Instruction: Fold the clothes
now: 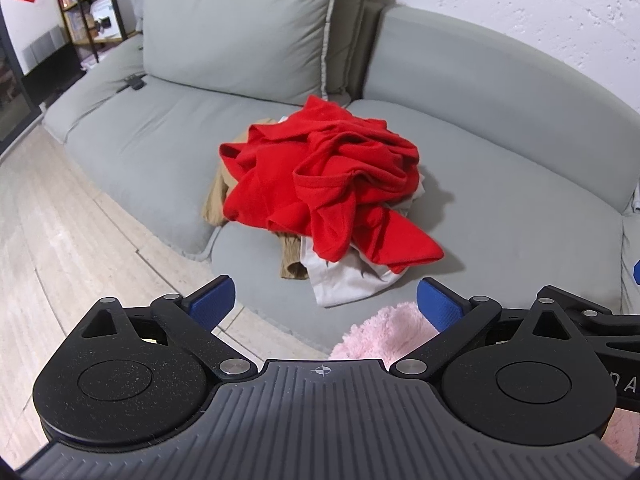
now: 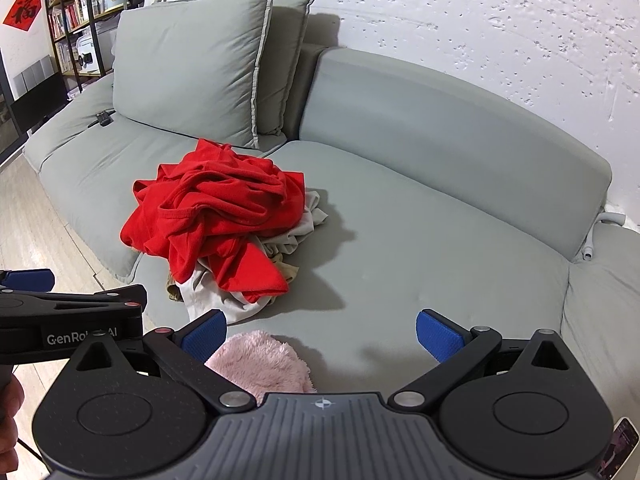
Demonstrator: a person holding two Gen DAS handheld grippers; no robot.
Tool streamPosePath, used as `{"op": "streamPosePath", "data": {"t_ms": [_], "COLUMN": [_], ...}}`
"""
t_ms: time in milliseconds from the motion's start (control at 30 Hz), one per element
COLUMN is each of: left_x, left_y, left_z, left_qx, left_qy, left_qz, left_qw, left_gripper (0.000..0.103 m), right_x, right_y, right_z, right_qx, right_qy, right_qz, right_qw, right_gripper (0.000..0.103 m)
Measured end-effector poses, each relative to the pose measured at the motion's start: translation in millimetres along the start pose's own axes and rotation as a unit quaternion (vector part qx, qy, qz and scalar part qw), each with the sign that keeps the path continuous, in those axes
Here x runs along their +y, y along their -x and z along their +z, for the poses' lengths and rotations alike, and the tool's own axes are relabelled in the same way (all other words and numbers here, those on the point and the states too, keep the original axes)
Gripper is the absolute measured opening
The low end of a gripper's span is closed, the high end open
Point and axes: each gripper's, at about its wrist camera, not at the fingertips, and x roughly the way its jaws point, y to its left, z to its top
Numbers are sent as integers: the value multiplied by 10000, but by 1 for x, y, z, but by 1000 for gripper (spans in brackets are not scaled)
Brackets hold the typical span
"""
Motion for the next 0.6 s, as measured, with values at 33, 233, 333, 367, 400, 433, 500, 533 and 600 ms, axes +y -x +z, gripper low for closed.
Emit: {"op": "streamPosePath", "data": {"t_ms": [33, 233, 333, 367, 400, 433, 500, 533, 600], "left_x": [0, -1, -2, -2, -2, -2, -3, -3, -5], "left_y": [0, 2, 3, 2, 2, 2, 2, 2, 2], "left_z": [0, 3, 3, 3, 3, 2, 3, 3, 3], "left_qx": [3, 8, 13, 15, 20, 24, 31, 29, 23], "left_qy": [1, -14, -13, -14, -17, -16, -20, -23, -33], "left_qz": [-4, 3, 4, 6, 10, 10, 16, 20, 28], "left_qw": [10000, 10000, 10000, 10000, 10000, 10000, 10000, 10000, 10000], "left_gripper": [99, 99, 99, 99, 99, 99, 99, 99, 99], "right_x": [0, 2, 4, 3, 1, 2, 4, 2, 0], "right_y": [0, -2, 0, -1, -2, -1, 0, 0, -1], "right_z": [0, -4, -6, -5, -5, -5, -8, -6, -5], "right_qx": [5, -47, -60, -53, -44, -46, -46, -36, -25], "right_qy": [-7, 30, 35, 30, 25, 27, 26, 17, 3], "right_qz": [2, -15, -25, -24, -22, -24, -23, -16, -4], "right_qw": [10000, 10000, 10000, 10000, 10000, 10000, 10000, 10000, 10000], "right_gripper": [102, 102, 102, 102, 102, 102, 102, 102, 102]}}
